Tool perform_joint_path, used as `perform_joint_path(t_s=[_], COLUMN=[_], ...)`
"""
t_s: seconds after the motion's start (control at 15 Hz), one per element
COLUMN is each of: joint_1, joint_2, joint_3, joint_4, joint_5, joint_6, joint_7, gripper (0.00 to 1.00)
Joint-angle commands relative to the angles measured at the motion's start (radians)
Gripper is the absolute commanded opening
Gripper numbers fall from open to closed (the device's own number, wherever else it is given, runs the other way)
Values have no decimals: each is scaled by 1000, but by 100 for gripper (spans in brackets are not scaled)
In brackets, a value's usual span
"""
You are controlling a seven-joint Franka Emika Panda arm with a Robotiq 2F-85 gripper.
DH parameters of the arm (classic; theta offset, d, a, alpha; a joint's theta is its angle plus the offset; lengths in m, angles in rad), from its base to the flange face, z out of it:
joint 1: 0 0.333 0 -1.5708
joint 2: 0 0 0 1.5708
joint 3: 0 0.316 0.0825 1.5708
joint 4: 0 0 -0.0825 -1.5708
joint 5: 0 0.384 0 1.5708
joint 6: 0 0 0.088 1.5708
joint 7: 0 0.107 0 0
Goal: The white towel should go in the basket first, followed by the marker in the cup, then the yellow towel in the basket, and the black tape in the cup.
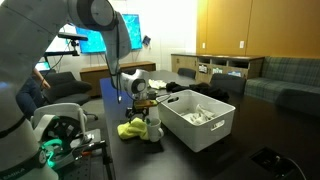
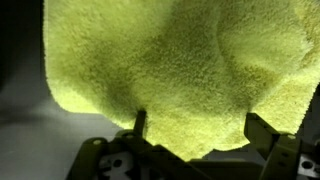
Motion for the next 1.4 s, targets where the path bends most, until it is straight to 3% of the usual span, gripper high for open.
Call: perform_joint_path(t_s=[0.0, 0.13, 0.73, 0.87, 0.93, 1.33], joint_1=[72, 79, 68, 65, 64, 84], joint_2=[49, 59, 45, 32, 15, -174], joint_3=[-56, -61, -56, -55, -56, -89], joint_4=[72, 90, 90, 81, 64, -99], joint_5=[-66, -89, -139, -142, -147, -263], joint_6=[-101, -128, -146, -147, -141, -78], joint_7=[114, 146, 204, 207, 211, 367], gripper=[100, 74, 6, 1, 4, 4])
